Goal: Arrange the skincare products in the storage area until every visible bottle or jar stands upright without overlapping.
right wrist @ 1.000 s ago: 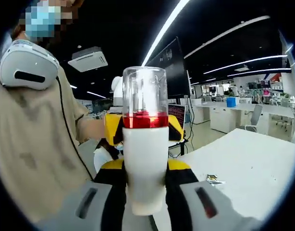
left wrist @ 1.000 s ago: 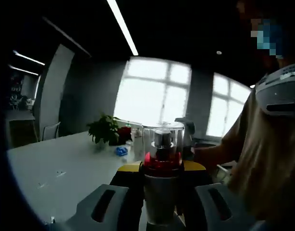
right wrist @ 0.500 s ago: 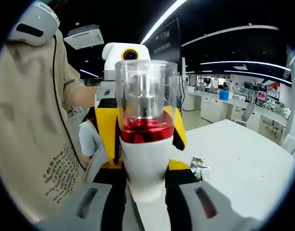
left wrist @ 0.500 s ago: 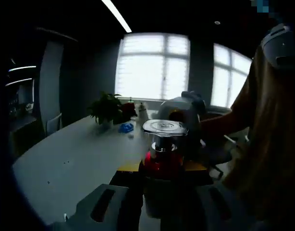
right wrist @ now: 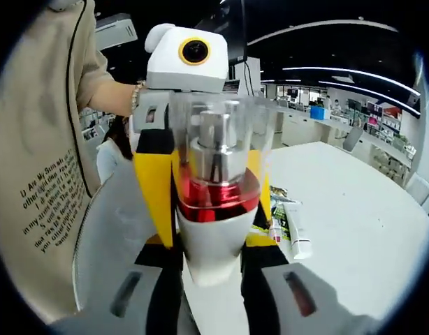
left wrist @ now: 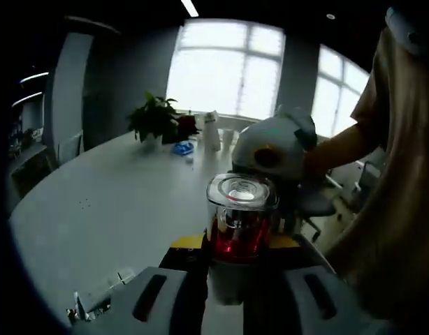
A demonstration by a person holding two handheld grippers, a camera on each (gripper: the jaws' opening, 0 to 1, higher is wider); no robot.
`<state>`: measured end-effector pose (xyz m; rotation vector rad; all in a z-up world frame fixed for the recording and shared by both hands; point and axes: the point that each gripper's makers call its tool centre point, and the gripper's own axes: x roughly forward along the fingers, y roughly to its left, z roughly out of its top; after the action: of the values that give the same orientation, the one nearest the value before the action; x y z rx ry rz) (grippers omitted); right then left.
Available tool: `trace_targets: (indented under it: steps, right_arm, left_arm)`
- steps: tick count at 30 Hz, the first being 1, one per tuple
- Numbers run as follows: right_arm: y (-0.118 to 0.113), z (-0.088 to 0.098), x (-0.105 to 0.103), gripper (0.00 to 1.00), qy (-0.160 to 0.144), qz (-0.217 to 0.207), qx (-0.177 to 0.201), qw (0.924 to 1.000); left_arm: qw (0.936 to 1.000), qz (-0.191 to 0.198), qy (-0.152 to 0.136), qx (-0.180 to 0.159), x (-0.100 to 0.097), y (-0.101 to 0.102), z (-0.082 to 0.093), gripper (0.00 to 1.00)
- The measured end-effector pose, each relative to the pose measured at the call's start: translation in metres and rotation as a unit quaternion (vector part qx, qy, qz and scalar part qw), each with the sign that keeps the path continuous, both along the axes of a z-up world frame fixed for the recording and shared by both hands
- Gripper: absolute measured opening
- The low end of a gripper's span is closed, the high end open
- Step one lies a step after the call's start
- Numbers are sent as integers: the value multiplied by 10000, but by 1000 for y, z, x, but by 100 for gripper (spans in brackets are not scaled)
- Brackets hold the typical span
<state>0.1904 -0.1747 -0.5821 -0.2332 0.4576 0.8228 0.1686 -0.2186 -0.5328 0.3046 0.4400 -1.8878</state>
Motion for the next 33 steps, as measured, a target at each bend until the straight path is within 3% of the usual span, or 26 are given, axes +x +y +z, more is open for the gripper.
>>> trace_targets:
  steps: [6,9,16,33]
  right_arm:
    - [-17,-31,11,31,120,-151,-101,9998]
    - [-26,-48,16,31,199,-143,-548,9982]
    - [-41,-78,27,32,268,-181,-650,9974]
    - [-74,-111,48,33,430,-256,-751,9959]
  left_arm:
    - [9998,-47,-65,190,10,-14,-29,25]
    - [9992,-93,-221,307,14,-19,-46,25]
    - [9987,52,-192,467,27,-32,-77,25]
    - [9975,42,-245,663,50,-60,-110,25]
